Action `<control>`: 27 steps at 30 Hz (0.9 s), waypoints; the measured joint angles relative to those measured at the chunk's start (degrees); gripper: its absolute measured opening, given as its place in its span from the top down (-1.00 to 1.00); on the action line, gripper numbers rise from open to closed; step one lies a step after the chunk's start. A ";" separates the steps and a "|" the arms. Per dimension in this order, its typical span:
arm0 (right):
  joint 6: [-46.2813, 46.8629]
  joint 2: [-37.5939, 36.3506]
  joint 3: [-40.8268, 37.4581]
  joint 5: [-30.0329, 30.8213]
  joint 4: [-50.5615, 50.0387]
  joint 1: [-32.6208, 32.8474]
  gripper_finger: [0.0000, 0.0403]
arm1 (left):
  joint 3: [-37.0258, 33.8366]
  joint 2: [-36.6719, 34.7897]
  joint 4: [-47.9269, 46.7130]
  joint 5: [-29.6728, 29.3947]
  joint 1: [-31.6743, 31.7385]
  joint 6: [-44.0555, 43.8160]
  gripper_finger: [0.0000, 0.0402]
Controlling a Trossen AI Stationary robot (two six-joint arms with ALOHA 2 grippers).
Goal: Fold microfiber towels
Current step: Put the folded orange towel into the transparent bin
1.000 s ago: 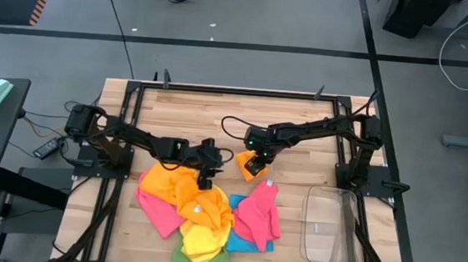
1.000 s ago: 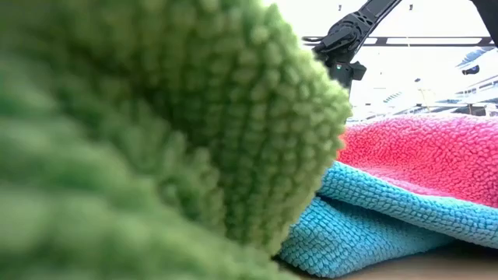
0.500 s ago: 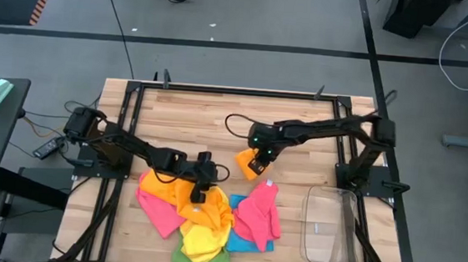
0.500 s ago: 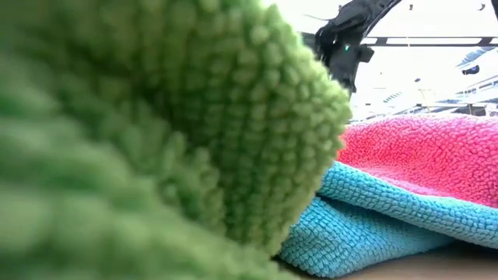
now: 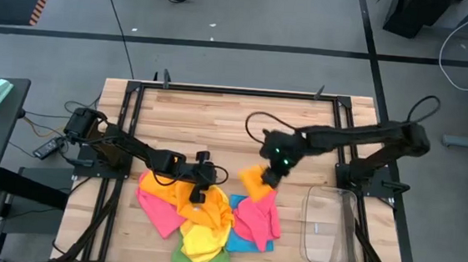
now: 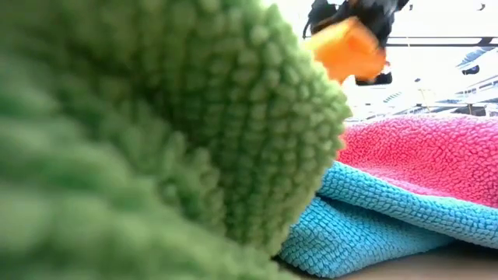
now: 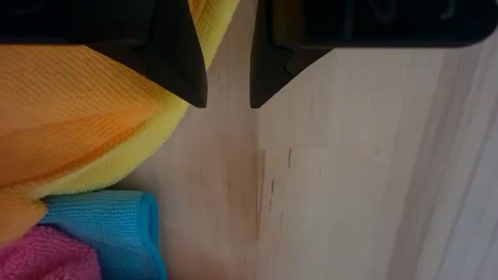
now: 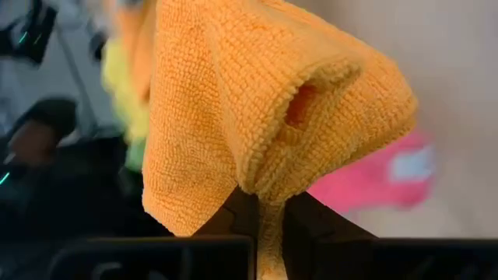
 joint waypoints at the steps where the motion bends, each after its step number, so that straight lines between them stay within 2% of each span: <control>1: 1.07 -0.74 0.02 -0.23 -1.07 1.73 0.82 | 0.00 0.00 0.05 0.00 0.00 0.00 0.47; 7: 4.08 -4.14 0.02 -0.45 -10.54 10.87 0.80 | 0.00 0.00 0.08 0.02 0.02 0.12 0.47; 12: 8.29 -6.90 0.02 -2.36 -13.11 18.28 0.79 | 0.00 -0.01 0.12 0.02 0.20 0.88 0.47; 15: 14.28 -8.73 0.04 -1.73 -15.01 21.82 0.79 | 0.00 -0.02 0.12 0.02 0.42 1.49 0.47; 20: 21.85 -10.18 0.04 0.97 -27.83 26.73 0.79 | 0.00 -0.02 0.12 0.01 0.42 2.46 0.47; 24: 22.48 -10.18 0.04 0.91 -37.23 30.19 0.78 | 0.00 -0.02 0.12 0.02 0.42 3.52 0.47; 27: 20.12 -10.18 0.04 1.05 -38.11 32.70 0.78 | 0.00 -0.02 0.12 0.02 0.42 3.91 0.47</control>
